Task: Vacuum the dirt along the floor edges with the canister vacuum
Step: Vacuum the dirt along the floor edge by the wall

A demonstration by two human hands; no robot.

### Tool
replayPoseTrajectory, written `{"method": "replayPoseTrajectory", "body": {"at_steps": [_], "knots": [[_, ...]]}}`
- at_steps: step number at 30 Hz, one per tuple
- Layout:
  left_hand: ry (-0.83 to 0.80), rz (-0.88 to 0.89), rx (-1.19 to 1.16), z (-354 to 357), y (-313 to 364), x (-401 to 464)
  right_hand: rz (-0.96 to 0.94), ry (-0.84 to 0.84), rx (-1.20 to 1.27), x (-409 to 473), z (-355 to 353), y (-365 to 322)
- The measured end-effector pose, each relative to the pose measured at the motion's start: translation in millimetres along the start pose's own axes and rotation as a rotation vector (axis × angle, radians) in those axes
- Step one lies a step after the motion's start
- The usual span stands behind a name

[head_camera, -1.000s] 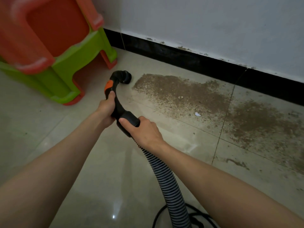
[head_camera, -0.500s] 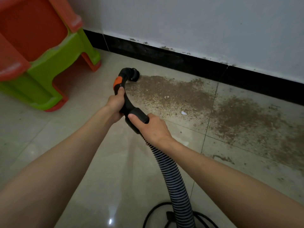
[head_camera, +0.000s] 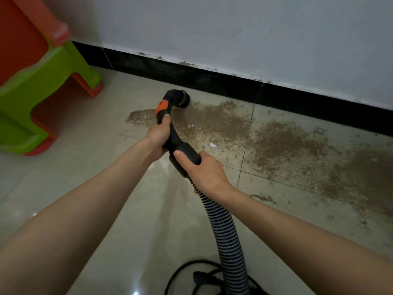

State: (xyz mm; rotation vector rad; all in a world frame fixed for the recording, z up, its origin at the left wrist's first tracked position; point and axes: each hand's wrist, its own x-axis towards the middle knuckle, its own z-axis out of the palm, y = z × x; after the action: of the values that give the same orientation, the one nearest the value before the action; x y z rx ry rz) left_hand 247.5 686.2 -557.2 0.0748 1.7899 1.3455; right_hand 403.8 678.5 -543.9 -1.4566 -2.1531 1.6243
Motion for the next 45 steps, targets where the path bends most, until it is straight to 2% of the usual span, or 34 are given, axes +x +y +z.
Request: {"method": "replayPoseTrajectory", "body": {"at_steps": [19, 33, 37, 45], "knots": [[-0.101, 0.005, 0.075, 67.2, -3.3, -11.2, 0.036, 0.101, 0.039, -7.4, -47.2, 33.3], [-0.184, 0.013, 0.030, 101.3, -14.6, -9.0, 0.072, 0.182, 0.133, -3.7, -65.9, 61.8], [-0.203, 0.045, 0.031, 98.3, -16.8, -20.9, 0.114, 0.107, 0.231, -3.8, -65.7, 60.1], [-0.285, 0.038, 0.132, 67.1, 27.4, -96.5, 0.204, -0.170, 0.487, -34.8, -85.7, 11.6]]}}
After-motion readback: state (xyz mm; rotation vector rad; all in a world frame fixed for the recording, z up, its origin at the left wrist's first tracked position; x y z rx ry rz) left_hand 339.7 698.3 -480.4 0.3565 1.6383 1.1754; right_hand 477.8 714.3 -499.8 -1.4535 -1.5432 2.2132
